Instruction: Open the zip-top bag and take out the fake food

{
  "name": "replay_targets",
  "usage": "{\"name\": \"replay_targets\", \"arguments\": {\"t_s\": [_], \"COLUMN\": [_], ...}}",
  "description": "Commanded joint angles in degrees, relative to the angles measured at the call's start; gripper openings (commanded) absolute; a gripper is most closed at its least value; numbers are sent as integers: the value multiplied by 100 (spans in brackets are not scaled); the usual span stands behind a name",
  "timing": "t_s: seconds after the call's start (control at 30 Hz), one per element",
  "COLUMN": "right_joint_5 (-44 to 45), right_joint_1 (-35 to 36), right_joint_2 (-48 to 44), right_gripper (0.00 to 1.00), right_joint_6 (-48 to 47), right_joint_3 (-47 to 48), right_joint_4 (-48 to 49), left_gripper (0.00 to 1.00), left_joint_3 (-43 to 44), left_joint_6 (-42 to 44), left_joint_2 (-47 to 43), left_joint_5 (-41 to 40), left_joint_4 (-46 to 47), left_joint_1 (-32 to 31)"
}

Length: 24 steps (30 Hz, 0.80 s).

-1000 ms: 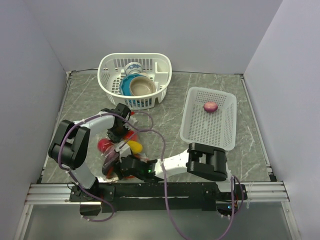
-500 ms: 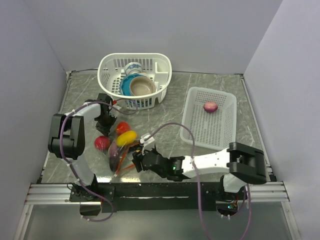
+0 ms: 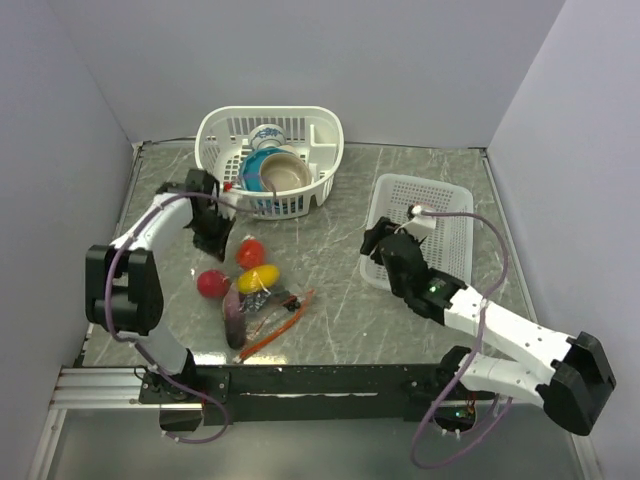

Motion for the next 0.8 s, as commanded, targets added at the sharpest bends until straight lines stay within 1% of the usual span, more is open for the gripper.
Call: {"name": "replay_targets", "arguments": {"t_s": [0.0,0.07,0.1,0.17,0.2,0.23,0.27,0.3,0.33,0.37,0.4,0.43,0.47,0.5,0.53,0.57,0.6,0.63,0.67,0.7,0.73,0.77], "right_joint_5": [95,-29,-151,-187,-205,-257,-310,-354,-415,-425,-425,-425,-425,-390,-346,-180,-152,-170,-213,-257,-301,-354], "right_joint_1": [-426,-567,-638,-656,-656,-656,-639,-647,-578,-533,-490,-341,-244,-121,71,456,712,906,1343,1539,1733,2126], "right_joint_2": [525,693,850,983,1036,1028,984,836,747,668,528,483,439,378,351,368,386,429,517,579,649,867], "right_gripper": [7,31,54,79,99,100,100,100,100,100,100,100,100,100,100,100,100,100,100,100,98,96], "right_joint_6": [309,405,441,485,511,511,477,415,371,266,196,125,-49,-147,-270,-436,-499,-569,-631,-649,-684,-727], "right_joint_3": [443,557,592,697,724,742,716,690,654,619,636,645,698,724,742,812,847,865,865,848,804,795], "right_joint_4": [-975,-1116,-1212,-1318,-1380,-1389,-1346,-1241,-1179,-1135,-1126,-1143,-1152,-1161,-1152,-1161,-1152,-1091,-942,-828,-687,-425], "left_gripper": [1,1,1,1,1,1,1,1,1,1,1,1,1,1,1,1,1,1,1,1,1,1], "left_joint_3": [1171,1489,1524,1507,1437,1228,1078,928,631,463,305,16,-135,-284,-547,-671,-890,-997,-1094,-1295,-1366,-1445], "left_joint_6": [-354,-407,-442,-460,-486,-512,-530,-513,-504,-495,-469,-434,-416,-381,-346,-311,-223,-179,-135,-65,-29,14], "left_joint_2": [-590,-616,-634,-695,-748,-792,-897,-932,-950,-994,-1029,-1047,-1082,-1108,-1117,-1091,-1074,-1012,-994,-959,-907,-880], "left_joint_5": [1266,1591,1688,1803,1768,1663,1349,1207,1040,673,504,346,-82,-304,-524,-770,-1112,-1245,-1430,-1736,-1809,-1888], "left_joint_4": [-826,-1143,-1214,-1329,-1285,-1058,-934,-837,-723,-487,-337,-214,127,304,480,795,920,1069,1201,1446,1527,1580], "left_joint_1": [-128,-154,-154,-189,-198,-216,-207,-216,-207,-207,-207,-198,-198,-198,-198,-198,-198,-198,-198,-198,-198,-198]}}
